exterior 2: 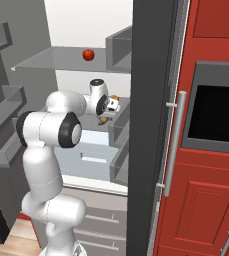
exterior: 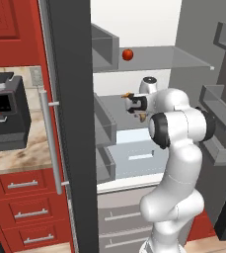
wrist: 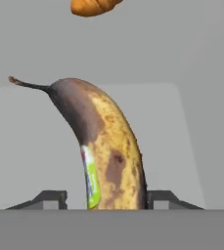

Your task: Pick up the banana and apple from the fridge and place one fruit on each plate on the dining counter.

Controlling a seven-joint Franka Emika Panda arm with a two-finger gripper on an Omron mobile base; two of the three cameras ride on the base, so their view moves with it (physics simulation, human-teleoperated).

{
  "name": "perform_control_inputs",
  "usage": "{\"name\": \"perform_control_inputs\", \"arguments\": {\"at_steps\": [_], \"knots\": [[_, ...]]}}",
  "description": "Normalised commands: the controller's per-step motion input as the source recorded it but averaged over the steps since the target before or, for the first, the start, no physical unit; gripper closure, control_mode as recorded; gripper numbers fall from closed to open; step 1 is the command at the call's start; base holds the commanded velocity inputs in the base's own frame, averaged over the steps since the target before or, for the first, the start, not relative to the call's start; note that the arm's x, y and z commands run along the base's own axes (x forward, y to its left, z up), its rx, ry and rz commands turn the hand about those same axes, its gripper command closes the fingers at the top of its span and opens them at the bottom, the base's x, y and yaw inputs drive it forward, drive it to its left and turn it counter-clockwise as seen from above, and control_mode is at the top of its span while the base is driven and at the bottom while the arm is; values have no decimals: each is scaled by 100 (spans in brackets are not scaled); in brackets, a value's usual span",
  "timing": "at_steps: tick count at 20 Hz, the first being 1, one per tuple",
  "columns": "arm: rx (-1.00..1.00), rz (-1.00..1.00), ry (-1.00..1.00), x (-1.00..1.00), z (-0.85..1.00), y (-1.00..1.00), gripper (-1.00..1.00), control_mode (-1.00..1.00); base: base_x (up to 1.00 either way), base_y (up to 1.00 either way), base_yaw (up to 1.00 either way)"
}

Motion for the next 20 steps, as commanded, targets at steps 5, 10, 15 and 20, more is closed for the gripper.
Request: {"name": "perform_control_inputs", "arguments": {"at_steps": [5, 10, 15, 20], "knots": [[0, -8, -1, -55, -2, 0, 100, -100, 0, 0, 0], [0, -15, -24, -100, 9, -4, 100, -100, 0, 0, 0], [5, -4, -18, -100, 50, 4, 100, -100, 0, 0, 0], [1, 6, 0, -100, 71, 5, 100, -100, 0, 0, 0]]}}
